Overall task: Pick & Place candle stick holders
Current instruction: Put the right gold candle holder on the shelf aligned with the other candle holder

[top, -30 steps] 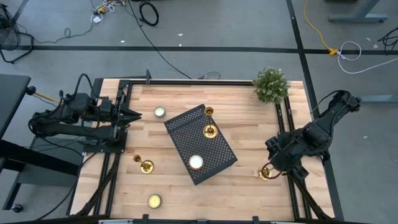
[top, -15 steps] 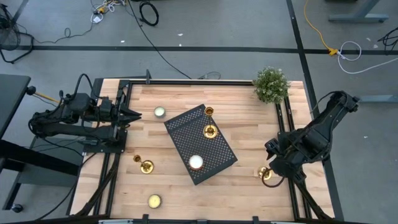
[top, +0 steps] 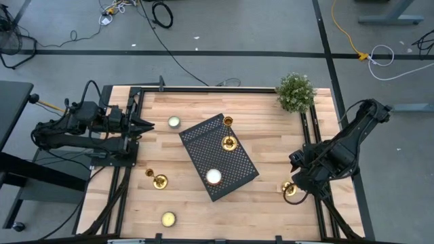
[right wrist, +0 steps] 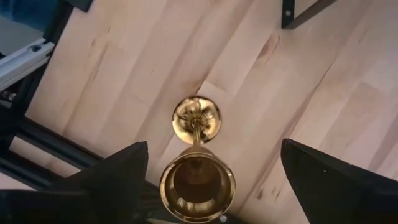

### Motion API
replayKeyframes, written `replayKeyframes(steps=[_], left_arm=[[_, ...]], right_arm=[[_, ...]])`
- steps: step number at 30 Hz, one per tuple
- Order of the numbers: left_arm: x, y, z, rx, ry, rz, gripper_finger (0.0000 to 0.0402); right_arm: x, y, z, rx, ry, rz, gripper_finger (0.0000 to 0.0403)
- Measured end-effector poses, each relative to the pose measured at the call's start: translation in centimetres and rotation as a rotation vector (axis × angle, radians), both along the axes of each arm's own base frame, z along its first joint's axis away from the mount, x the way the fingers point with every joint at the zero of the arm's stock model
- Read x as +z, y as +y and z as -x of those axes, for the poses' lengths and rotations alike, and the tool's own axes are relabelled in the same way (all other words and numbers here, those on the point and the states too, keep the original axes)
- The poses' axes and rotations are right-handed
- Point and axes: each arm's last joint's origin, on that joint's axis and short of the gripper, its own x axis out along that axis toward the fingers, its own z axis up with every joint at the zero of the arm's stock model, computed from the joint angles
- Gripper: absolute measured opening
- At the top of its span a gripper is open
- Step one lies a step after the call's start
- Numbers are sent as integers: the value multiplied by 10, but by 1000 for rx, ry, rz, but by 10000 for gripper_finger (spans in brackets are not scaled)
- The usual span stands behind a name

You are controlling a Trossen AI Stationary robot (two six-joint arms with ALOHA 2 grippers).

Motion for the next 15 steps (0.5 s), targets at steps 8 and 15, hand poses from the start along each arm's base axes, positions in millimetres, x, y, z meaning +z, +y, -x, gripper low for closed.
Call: replayKeyframes(steps=[8, 15], left_arm=[[0, 0, 0, 0, 0, 0, 46], [0, 0, 0, 0, 0, 0, 46]], right_arm=[[-8, -1, 2, -6, 32, 22, 366], [-9, -1, 2, -6, 32, 22, 366]])
